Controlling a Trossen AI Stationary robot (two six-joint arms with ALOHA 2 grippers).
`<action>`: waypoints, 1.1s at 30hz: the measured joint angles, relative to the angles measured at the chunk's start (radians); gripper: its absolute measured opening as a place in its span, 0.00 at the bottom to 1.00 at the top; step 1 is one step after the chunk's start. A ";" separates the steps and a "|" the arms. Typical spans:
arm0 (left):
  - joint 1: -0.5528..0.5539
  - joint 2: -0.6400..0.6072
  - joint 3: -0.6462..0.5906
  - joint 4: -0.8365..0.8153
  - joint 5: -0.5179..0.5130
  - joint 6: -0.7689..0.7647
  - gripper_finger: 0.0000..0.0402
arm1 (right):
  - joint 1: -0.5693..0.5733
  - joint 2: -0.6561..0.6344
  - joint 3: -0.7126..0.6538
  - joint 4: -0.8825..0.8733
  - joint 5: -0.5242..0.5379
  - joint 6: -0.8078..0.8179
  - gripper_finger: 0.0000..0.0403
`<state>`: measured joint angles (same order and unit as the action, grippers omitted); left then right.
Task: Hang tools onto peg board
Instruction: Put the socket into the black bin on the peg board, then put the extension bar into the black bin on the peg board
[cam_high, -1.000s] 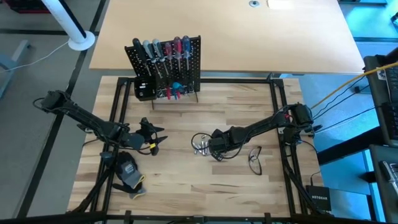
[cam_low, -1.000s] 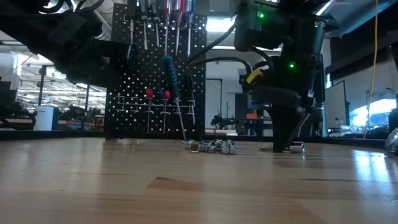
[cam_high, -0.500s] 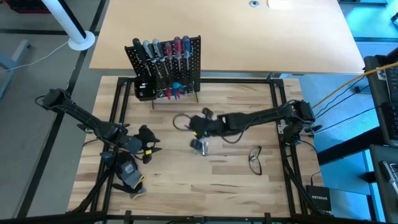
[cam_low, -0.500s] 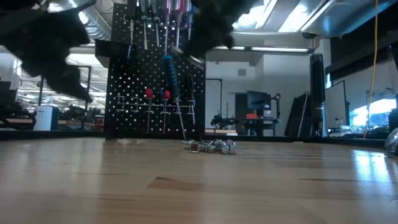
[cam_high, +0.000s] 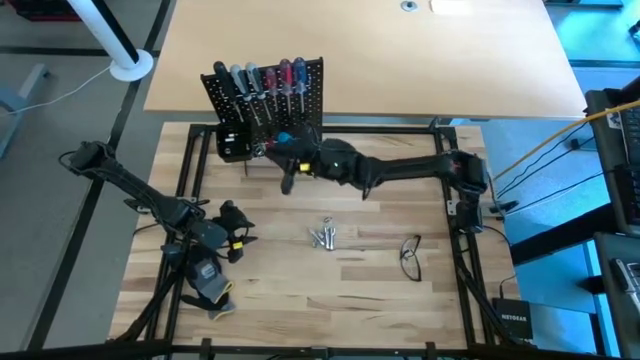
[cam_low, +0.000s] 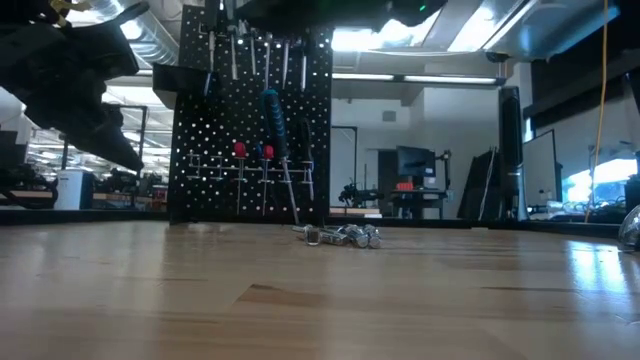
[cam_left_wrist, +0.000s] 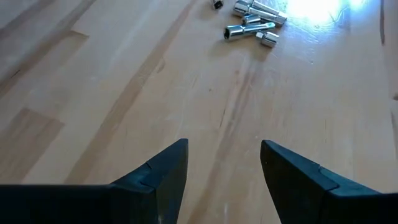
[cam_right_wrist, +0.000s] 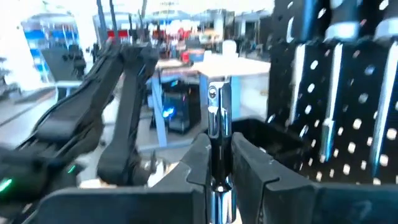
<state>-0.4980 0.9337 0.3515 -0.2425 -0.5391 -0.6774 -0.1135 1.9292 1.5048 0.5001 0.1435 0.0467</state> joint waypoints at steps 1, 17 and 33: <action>0.000 0.000 0.000 -0.001 -0.001 0.000 0.48 | -0.011 0.020 0.021 0.015 -0.005 0.000 0.11; 0.000 0.001 0.000 -0.004 -0.035 -0.001 0.48 | -0.084 0.358 0.473 -0.006 -0.050 -0.004 0.16; 0.000 0.001 0.000 -0.005 -0.035 -0.004 0.48 | -0.051 0.212 0.625 -0.686 -0.068 -0.111 0.48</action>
<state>-0.4980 0.9348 0.3511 -0.2474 -0.5739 -0.6811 -0.1648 2.1413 2.1297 -0.1862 0.0754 -0.0639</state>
